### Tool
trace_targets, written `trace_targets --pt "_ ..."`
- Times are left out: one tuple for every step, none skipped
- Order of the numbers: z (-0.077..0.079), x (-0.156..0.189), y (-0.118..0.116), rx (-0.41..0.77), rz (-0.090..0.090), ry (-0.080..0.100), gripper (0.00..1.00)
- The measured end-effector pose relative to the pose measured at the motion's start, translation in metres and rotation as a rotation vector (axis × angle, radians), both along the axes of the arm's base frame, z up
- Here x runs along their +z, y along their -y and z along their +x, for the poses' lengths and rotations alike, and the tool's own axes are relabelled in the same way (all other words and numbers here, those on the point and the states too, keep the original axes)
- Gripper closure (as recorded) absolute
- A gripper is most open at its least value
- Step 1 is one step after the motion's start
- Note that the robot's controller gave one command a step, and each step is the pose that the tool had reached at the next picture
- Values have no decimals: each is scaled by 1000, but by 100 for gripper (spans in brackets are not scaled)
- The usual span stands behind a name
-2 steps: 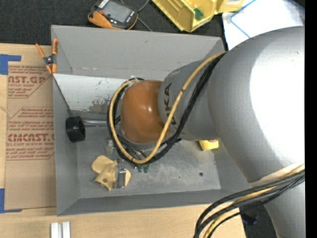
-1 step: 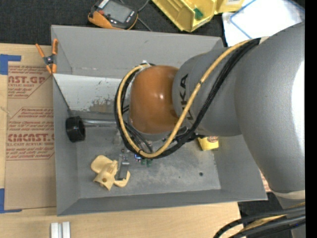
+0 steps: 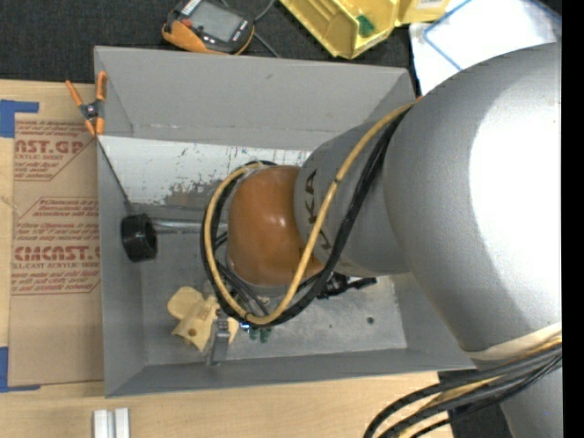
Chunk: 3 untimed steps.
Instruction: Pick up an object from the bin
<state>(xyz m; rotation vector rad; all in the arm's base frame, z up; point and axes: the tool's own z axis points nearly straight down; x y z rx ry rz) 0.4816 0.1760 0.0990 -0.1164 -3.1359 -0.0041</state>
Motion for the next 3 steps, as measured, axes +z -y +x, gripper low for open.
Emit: trace_targets --pt "-1 -29 -5 -142 7 25 0" --pt "1 -26 0 -152 7 13 100" --pt "1 -26 0 -152 7 13 100"
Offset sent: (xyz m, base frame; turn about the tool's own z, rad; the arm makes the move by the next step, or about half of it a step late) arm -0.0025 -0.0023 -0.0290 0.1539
